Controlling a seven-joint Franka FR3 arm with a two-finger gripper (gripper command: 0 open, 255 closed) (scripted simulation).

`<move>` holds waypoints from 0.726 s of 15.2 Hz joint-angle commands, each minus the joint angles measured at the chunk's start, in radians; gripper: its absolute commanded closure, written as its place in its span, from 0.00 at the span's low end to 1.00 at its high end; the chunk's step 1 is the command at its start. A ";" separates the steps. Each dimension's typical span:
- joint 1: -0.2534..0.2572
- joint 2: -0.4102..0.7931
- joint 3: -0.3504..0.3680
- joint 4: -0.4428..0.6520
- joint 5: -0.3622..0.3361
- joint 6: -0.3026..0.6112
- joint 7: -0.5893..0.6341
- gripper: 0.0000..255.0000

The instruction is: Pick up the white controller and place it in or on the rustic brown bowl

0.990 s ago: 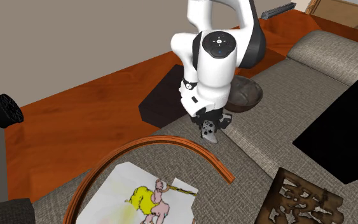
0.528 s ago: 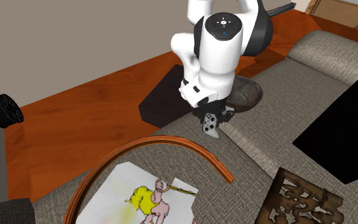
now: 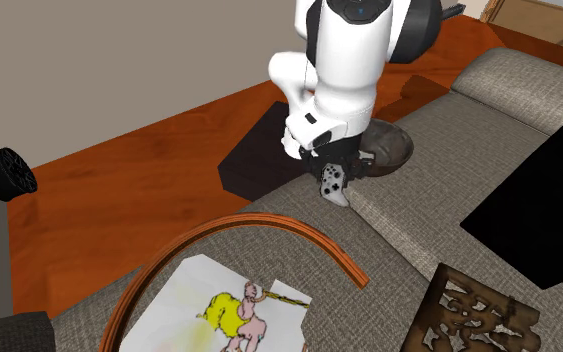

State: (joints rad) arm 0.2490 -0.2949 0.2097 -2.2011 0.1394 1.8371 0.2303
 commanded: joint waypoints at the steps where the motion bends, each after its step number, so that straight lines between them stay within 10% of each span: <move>1: -0.001 -0.001 -0.001 0.027 -0.001 -0.029 0.002 1.00; 11: -0.003 -0.007 -0.008 0.156 -0.006 -0.163 0.011 1.00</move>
State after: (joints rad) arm 0.2461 -0.3033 0.2025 -2.0593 0.1341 1.6874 0.2411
